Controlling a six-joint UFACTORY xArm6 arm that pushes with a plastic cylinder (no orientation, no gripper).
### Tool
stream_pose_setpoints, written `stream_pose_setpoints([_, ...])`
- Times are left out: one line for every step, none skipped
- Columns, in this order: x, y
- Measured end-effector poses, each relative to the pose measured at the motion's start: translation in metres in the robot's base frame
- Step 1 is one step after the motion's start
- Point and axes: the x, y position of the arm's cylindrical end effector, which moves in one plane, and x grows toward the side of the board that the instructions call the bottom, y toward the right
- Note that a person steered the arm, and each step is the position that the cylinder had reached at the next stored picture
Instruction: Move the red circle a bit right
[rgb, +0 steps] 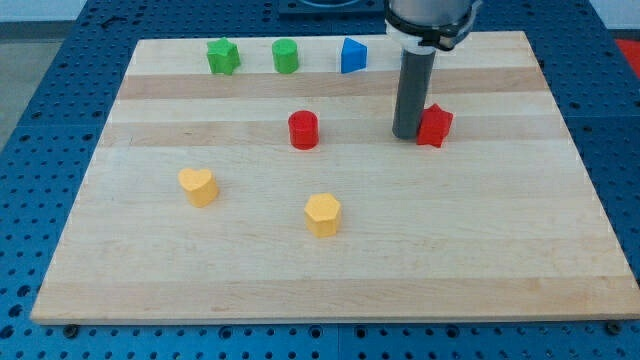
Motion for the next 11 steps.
stream_pose_setpoints([-0.015,-0.015])
stream_pose_setpoints([-0.041,-0.059])
stream_pose_setpoints([-0.042,-0.116])
stream_pose_setpoints([-0.041,-0.167])
stream_pose_setpoints([-0.020,-0.188])
stream_pose_setpoints([-0.001,-0.188])
stream_pose_setpoints([-0.001,-0.187])
stream_pose_setpoints([-0.001,-0.181])
stream_pose_setpoints([-0.001,-0.172])
stream_pose_setpoints([-0.001,-0.155])
stream_pose_setpoints([-0.001,-0.136])
